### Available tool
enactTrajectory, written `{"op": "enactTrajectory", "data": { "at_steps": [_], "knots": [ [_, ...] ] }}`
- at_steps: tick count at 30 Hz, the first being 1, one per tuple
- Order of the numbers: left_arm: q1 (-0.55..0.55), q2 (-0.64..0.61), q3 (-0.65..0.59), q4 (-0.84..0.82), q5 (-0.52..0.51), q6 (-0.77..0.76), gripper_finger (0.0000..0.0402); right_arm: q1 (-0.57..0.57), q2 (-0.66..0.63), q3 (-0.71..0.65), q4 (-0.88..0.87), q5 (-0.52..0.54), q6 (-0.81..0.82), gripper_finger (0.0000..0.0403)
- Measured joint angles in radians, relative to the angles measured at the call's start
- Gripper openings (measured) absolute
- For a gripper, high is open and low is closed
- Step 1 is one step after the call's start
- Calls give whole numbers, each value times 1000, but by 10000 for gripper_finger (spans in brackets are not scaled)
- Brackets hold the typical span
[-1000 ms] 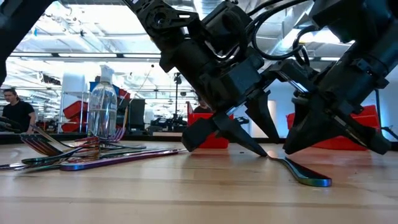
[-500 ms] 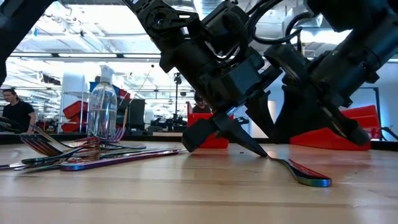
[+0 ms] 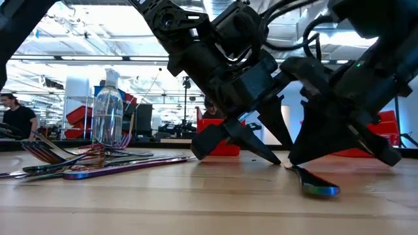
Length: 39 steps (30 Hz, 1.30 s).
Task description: Sort silverware
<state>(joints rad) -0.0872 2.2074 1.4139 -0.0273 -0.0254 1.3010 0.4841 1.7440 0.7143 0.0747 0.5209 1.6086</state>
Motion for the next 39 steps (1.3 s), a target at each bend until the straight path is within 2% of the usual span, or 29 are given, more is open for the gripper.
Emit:
{"op": "enactTrajectory", "data": {
  "at_steps": [7,20,39],
  "knots": [
    [0,0,0,0,0,-8,129,-1,-24,1,9,48,-17,0],
    [0,0,0,4,0,-13,129,42,-23,1,-87,35,40,0],
    [0,0,0,24,4,-5,129,19,11,1,-70,32,32,0]
  ]
}}
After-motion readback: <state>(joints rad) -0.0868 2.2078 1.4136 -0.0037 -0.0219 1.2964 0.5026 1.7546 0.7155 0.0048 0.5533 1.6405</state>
